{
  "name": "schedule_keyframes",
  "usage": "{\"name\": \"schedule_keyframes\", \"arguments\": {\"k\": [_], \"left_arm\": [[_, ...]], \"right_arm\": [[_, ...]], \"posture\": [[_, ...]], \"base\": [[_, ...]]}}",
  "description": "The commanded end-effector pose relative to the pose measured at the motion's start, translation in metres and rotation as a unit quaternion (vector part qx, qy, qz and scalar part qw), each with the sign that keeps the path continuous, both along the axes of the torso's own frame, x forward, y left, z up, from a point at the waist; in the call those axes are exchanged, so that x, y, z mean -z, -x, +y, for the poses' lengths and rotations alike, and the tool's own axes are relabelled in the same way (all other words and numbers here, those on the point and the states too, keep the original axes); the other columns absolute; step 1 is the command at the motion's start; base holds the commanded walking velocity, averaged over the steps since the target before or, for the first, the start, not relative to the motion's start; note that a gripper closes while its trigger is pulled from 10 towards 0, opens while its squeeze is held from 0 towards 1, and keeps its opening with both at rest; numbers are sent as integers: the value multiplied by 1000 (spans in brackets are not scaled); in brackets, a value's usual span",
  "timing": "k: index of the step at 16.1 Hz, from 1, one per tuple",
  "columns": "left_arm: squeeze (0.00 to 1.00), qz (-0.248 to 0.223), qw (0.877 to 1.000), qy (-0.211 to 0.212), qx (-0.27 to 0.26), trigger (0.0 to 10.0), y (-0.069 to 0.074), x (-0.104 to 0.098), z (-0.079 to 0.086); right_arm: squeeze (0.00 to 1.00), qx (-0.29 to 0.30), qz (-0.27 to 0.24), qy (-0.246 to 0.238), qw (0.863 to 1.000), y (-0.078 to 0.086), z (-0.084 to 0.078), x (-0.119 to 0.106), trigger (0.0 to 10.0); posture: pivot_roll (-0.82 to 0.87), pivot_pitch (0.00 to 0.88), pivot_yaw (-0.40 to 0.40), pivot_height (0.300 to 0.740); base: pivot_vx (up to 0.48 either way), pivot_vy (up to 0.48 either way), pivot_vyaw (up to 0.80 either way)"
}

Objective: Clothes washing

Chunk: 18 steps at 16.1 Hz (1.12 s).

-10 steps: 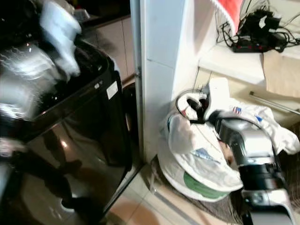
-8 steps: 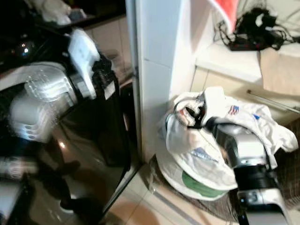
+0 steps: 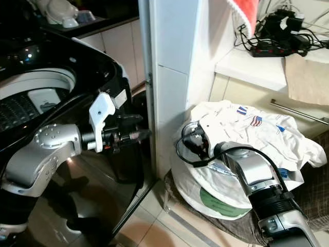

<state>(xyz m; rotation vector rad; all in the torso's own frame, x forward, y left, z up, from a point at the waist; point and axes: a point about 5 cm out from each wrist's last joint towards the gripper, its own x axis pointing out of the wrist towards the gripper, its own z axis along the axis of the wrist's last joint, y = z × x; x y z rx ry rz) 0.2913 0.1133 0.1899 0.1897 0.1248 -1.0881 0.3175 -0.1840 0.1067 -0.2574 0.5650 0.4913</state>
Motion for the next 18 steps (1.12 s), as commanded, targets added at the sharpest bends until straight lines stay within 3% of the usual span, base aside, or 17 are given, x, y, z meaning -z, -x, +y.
{"name": "schedule_keyframes", "arguments": {"k": [1,3,4,5,6,18], "left_arm": [[0,6,1000,0,20,10000,5,-2,-4],[0,18,999,-4,26,10000,10,1,-5],[0,24,999,-6,33,10000,13,3,-6],[0,30,999,-4,38,10000,15,3,-6],[0,31,999,-4,39,10000,16,4,-6],[0,30,999,4,20,10000,14,2,-5]], "right_arm": [[0,-13,15,-3,1000,2,2,1,10000],[0,-17,31,17,999,5,0,7,10000],[0,-5,31,32,999,5,-4,9,7294],[0,2,31,34,999,4,-7,9,1373],[0,3,32,33,999,4,-7,9,0],[0,21,28,52,998,2,-19,11,0]], "posture": [[-23,0,37,740],[-22,0,37,740],[-24,0,38,740],[-25,0,40,740],[-28,0,41,740],[-23,0,33,740]], "base": [[0,0,0],[0,0,0],[0,0,0],[0,0,0],[0,0,0],[0,0,0]]}}
